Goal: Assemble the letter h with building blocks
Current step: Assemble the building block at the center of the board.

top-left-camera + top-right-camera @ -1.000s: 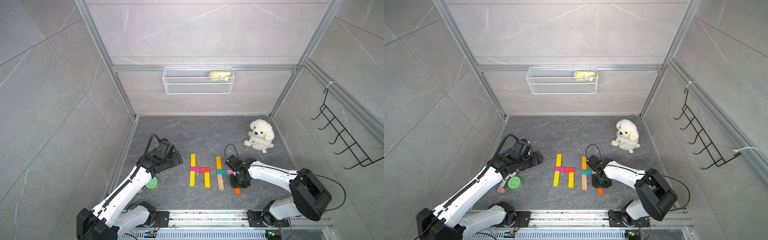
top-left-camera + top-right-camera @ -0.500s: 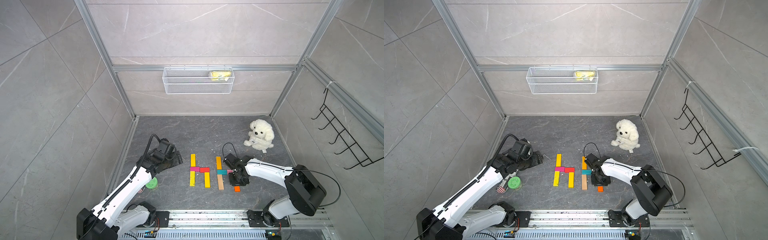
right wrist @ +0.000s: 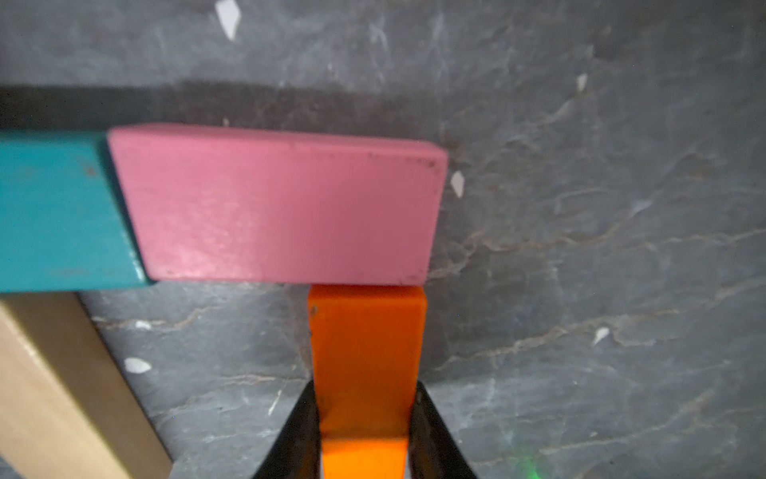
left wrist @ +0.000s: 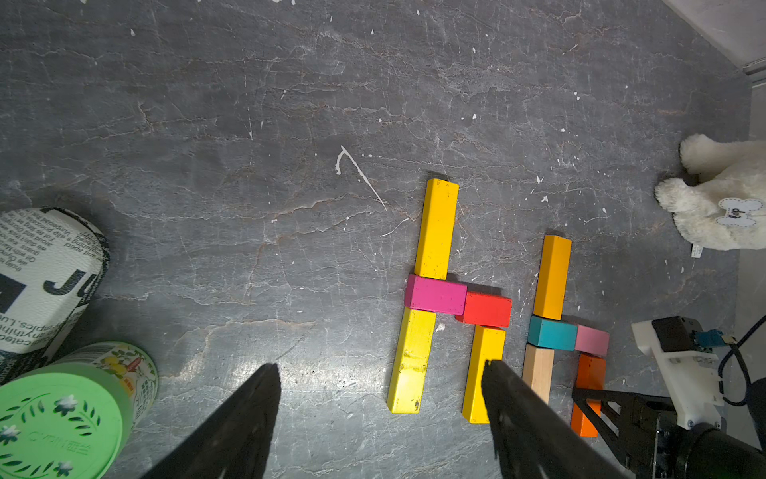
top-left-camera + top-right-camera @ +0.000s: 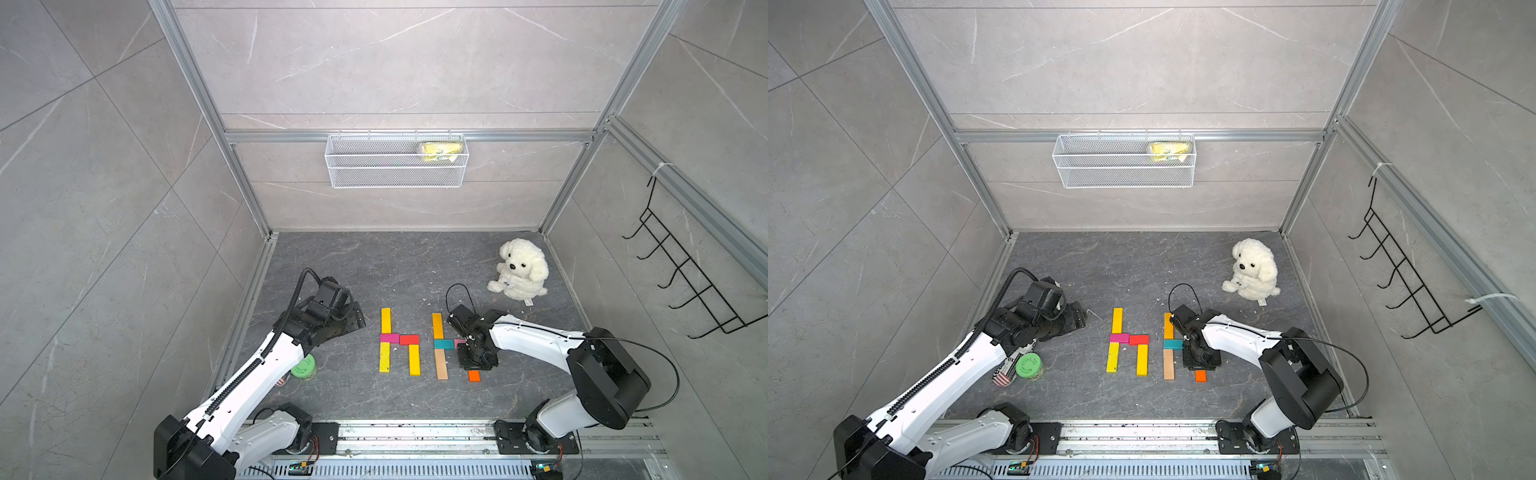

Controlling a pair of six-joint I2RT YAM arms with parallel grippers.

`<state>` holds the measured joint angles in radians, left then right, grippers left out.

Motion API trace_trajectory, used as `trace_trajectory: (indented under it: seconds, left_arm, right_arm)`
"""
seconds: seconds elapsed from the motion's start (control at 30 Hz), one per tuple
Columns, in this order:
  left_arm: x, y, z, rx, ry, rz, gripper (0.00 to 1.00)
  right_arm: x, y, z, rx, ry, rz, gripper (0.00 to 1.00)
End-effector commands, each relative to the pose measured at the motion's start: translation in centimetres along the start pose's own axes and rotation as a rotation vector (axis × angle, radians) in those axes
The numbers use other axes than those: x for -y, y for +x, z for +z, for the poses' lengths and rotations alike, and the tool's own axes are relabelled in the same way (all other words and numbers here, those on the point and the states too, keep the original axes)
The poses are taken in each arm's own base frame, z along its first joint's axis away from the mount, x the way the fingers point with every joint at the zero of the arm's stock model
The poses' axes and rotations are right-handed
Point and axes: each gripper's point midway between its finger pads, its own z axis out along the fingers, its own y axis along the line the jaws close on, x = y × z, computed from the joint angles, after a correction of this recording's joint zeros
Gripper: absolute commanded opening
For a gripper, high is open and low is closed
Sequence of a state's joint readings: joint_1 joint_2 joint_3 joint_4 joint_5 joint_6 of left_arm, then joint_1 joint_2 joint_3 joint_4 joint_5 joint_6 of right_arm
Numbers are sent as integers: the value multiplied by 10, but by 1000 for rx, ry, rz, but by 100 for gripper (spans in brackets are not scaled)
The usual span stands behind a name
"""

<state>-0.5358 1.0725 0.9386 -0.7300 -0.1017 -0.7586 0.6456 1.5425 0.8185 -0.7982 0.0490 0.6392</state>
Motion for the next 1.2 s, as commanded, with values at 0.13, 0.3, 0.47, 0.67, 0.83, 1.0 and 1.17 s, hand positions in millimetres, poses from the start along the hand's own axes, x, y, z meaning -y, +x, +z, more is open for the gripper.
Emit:
trace_trajectory:
  seconds: [0.13, 0.3, 0.47, 0.67, 0.83, 1.0, 1.17]
  left_arm:
    - [4, -8, -6, 26, 18, 0, 81]
    - [4, -7, -7, 28, 19, 0, 81]
    - [3, -6, -7, 26, 18, -1, 81]
    - [3, -7, -8, 30, 20, -2, 81]
    - [3, -7, -8, 30, 20, -2, 81]
    - [2, -6, -8, 28, 18, 0, 81]
    - [2, -5, -10, 29, 23, -5, 81]
  right_arm:
    - [-4, -9, 3, 11, -4, 11, 30]
    - [-3, -9, 5, 9, 1, 9, 30]
    - [-4, -10, 4, 14, 0, 6, 32]
    - [-3, -11, 3, 19, 5, 9, 36]
    - [-4, -13, 2, 25, 3, 14, 35]
    - [-3, -12, 1, 20, 3, 13, 40]
    - [0, -9, -10, 38, -9, 12, 57]
